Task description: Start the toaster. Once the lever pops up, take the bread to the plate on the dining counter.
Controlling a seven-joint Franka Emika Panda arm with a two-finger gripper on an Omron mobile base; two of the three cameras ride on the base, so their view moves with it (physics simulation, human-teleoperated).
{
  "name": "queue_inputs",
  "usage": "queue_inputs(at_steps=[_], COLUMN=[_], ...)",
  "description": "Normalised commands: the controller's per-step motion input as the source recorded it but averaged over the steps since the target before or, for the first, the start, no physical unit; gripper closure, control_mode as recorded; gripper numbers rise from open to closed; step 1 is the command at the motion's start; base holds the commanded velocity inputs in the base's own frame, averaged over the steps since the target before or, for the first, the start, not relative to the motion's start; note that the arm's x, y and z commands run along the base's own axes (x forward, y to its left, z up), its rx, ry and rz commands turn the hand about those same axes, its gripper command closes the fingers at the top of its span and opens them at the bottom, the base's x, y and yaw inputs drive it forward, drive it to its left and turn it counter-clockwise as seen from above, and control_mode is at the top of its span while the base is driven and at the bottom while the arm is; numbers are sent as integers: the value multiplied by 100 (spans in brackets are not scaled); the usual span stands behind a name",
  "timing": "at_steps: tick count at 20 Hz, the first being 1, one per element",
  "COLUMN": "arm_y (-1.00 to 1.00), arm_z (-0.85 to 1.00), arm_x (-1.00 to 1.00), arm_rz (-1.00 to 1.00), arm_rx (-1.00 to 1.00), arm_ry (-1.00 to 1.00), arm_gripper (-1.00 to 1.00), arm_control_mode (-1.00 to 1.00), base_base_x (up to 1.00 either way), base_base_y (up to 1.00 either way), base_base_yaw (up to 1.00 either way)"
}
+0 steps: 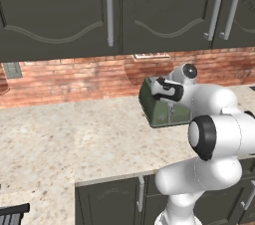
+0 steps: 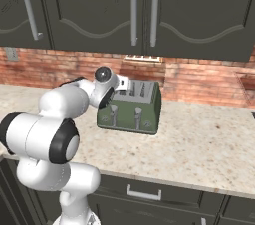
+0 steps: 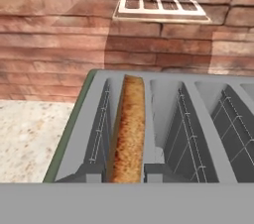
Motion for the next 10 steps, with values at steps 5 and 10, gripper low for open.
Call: queue_inputs(at_steps=[5, 10], arm_y=[0, 0], arm_z=[22, 0], arm_x=[-1, 0], arm_rz=[0, 0], arm_rx=[0, 0], arm_ry=[0, 0], arm_gripper=[100, 100], arm_control_mode=[-100, -100], base_base_x=[0, 0], base_base_y=[0, 0], base_base_yaw=[0, 0])
